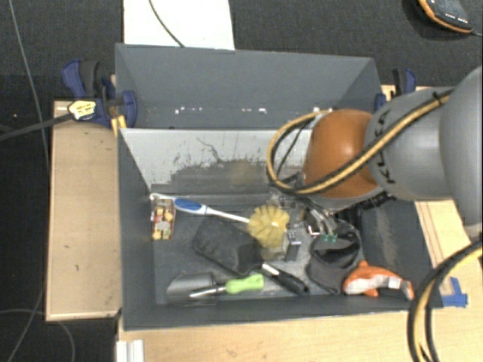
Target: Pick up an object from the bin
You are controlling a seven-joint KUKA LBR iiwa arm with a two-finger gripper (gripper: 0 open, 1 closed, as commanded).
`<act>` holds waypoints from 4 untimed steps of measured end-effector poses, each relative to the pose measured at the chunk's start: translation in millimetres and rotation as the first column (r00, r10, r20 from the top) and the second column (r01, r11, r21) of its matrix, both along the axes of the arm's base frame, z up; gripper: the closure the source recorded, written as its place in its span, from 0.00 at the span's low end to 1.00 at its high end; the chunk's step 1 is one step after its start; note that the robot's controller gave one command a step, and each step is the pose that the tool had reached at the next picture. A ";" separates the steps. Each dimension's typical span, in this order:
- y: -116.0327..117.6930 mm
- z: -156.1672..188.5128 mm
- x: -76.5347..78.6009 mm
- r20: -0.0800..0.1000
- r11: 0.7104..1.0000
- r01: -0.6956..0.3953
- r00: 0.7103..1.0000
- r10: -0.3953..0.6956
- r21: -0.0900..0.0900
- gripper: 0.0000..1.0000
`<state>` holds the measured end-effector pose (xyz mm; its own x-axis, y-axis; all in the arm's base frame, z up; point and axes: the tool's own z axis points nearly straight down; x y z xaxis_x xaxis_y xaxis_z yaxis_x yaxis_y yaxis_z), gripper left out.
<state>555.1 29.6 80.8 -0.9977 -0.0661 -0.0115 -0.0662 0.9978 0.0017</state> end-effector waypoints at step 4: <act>13.3 -10.5 -28.5 0.002 0.996 -0.086 0.996 0.086 0.001 1.00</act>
Offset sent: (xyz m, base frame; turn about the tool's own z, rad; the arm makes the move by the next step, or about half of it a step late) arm -0.0039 0.0089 -0.0108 0.0454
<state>526.6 42.9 70.4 -0.9883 -0.1520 -0.0138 -0.1521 0.9884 0.0022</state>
